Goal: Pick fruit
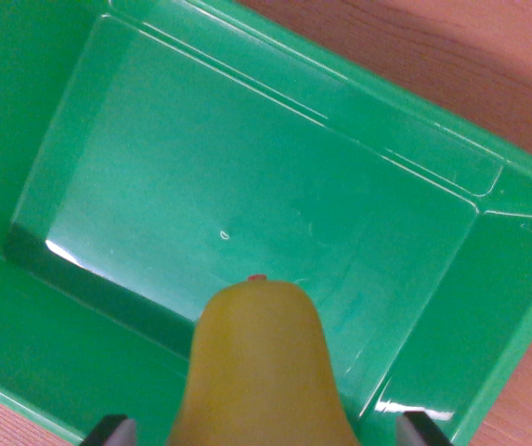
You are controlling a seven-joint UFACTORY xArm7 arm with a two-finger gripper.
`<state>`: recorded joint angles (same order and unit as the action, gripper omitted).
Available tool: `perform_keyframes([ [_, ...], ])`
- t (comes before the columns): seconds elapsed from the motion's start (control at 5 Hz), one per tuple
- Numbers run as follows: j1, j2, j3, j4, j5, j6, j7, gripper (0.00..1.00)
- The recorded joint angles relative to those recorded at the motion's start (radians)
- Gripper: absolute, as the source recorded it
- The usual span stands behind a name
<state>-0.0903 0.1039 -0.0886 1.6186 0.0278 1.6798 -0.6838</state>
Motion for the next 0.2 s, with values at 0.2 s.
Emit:
perform_keyframes([
  [0.2,0.0,0.0,0.0,0.0,0.0,0.0,0.0,1.0],
])
